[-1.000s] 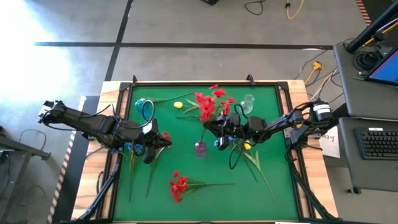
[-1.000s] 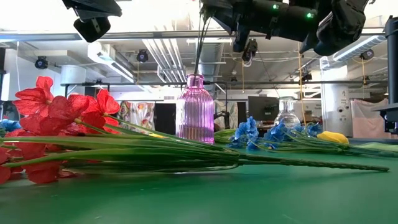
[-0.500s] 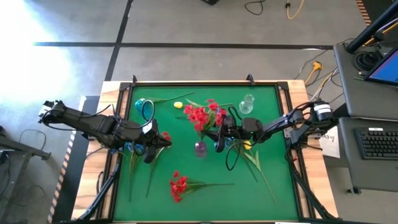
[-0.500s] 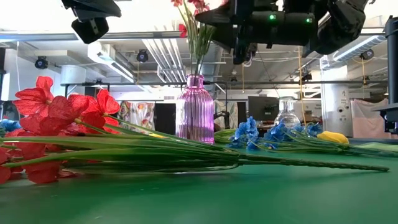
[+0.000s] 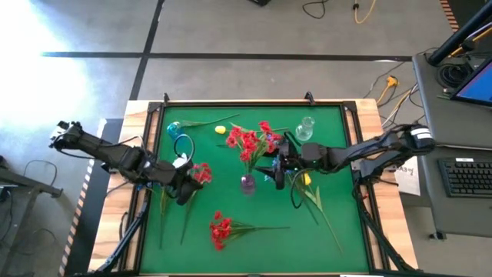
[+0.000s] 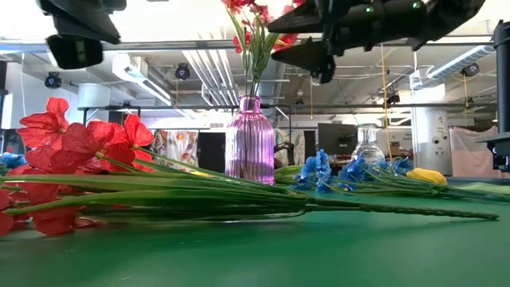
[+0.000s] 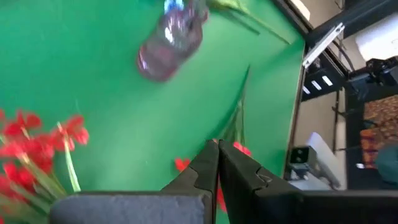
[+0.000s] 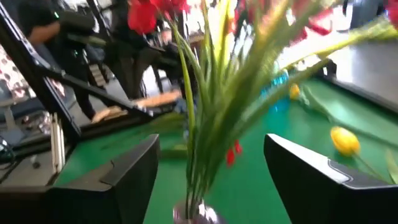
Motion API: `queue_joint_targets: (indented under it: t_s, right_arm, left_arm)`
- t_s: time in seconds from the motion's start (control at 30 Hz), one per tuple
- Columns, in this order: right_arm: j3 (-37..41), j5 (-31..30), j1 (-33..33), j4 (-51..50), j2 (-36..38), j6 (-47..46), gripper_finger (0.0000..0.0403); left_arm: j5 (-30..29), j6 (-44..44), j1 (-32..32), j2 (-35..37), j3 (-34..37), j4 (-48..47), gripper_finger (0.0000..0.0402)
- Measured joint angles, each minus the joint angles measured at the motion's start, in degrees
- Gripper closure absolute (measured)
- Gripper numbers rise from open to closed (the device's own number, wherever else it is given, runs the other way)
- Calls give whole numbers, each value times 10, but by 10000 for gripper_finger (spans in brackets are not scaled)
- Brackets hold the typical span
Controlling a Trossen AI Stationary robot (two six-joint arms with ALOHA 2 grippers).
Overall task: Sort flowers into vase by color
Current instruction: Put the bottom left blue flowers into the transparent vase
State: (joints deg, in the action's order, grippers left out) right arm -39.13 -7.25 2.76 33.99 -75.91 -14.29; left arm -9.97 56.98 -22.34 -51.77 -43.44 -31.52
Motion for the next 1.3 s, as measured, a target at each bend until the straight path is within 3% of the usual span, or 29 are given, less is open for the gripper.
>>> queue_joint_targets:
  t_s: [0.3,0.8,0.93,1.1,1.3]
  right_arm:
    - [0,-2,2,-166,73,-88,107]
    - [0,17,47,-301,113,-189,129]
    - [0,17,62,-308,117,-192,133]
    - [0,17,76,-306,121,-192,138]
    - [0,15,90,-305,121,-189,138]
  left_arm:
    - [1,164,-66,-5,0,-65,402]
    - [16,347,-128,-40,0,-141,401]
    - [46,396,-136,-71,0,-186,398]
    - [115,432,-149,-127,0,-216,366]
    - [161,451,-149,-195,0,-254,296]
